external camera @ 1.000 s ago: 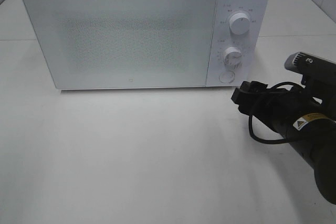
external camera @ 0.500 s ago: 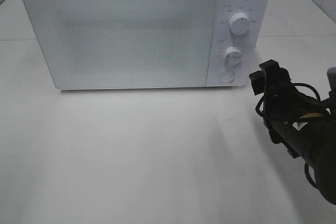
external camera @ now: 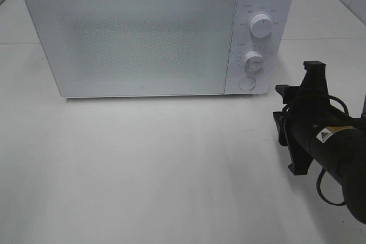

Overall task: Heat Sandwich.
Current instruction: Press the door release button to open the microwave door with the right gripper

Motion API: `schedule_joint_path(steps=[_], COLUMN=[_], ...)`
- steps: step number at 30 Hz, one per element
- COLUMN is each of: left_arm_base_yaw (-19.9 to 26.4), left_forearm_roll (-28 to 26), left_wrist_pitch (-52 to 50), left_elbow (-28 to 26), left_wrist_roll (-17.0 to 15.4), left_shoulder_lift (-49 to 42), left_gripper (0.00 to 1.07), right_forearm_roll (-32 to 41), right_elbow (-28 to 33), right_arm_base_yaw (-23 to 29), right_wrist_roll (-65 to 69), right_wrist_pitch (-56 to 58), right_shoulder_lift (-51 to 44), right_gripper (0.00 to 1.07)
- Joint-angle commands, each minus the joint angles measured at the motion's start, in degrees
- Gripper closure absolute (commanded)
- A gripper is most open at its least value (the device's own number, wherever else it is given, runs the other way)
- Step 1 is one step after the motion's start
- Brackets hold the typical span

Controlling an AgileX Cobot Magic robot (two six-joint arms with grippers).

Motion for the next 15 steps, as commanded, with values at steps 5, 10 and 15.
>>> schedule_joint_path(steps=[5, 10, 15], left_arm_base_yaw=[0.17, 0.17, 0.17], left_forearm_roll=[-0.52, -0.52, -0.52], left_wrist_pitch=[-0.11, -0.11, -0.11], left_elbow=[0.11, 0.11, 0.11], left_wrist_roll=[0.06, 0.06, 0.06], left_shoulder_lift=[-1.43, -1.43, -1.43], left_gripper=[0.06, 0.06, 0.06], right_forearm_roll=[-1.03, -1.03, -0.86], right_elbow=[-0.06, -0.06, -0.06], right_arm_base_yaw=[0.17, 0.17, 0.00], right_wrist_roll=[1.20, 1.15, 1.15], right_wrist_pitch=[0.00, 1.20, 1.89], right_shoulder_lift=[-0.11, -0.11, 0.00], right_gripper=[1.07, 1.07, 1.07])
